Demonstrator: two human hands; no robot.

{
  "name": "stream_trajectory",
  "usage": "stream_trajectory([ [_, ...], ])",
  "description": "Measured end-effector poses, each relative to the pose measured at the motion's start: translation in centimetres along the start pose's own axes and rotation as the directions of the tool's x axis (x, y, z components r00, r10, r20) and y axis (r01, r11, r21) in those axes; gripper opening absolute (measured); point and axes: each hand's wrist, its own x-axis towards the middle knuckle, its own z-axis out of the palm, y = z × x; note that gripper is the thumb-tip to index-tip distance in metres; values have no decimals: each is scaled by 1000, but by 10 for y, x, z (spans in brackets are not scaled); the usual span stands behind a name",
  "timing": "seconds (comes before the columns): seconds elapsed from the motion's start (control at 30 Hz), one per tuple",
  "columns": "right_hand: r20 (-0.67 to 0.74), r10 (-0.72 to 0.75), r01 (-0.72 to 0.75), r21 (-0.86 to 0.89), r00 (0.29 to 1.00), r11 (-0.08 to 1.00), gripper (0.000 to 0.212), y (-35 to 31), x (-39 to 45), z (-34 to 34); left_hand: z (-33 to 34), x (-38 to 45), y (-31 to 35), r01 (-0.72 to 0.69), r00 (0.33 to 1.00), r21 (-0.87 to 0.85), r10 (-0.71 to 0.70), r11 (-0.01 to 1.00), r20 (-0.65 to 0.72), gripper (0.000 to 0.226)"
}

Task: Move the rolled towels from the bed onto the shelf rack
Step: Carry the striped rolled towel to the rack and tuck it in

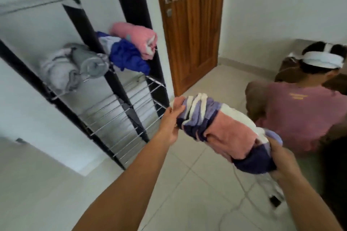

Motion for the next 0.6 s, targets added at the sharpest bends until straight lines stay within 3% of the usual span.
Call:
stream_trajectory([
  [0.17, 114, -137, 142, -43, 984, 989, 29, -32, 16, 117, -58, 23, 31, 70, 969, -131, -99, 989, -226, 55],
  [0.27, 172, -138, 149, -55, 975, 987, 26, -43, 35, 165, -74, 54, 39, 47, 946, -273, -131, 961, -296, 63],
  [0.37, 171, -140, 147, -26, 975, 989, 33, -50, 64, 200, -75, 91, 41, 29, 947, -360, -140, 932, -288, 67],
  [0.5, 226, 7, -13, 27, 974, 1000, 46, -66, 106, 241, -59, 143, 40, 120, 938, -338, -218, 933, -269, 82],
  [0.6, 280, 8, -23, 52, 960, 998, 29, -77, 132, 265, -48, 183, 41, 151, 929, -334, -249, 930, -273, 86],
])
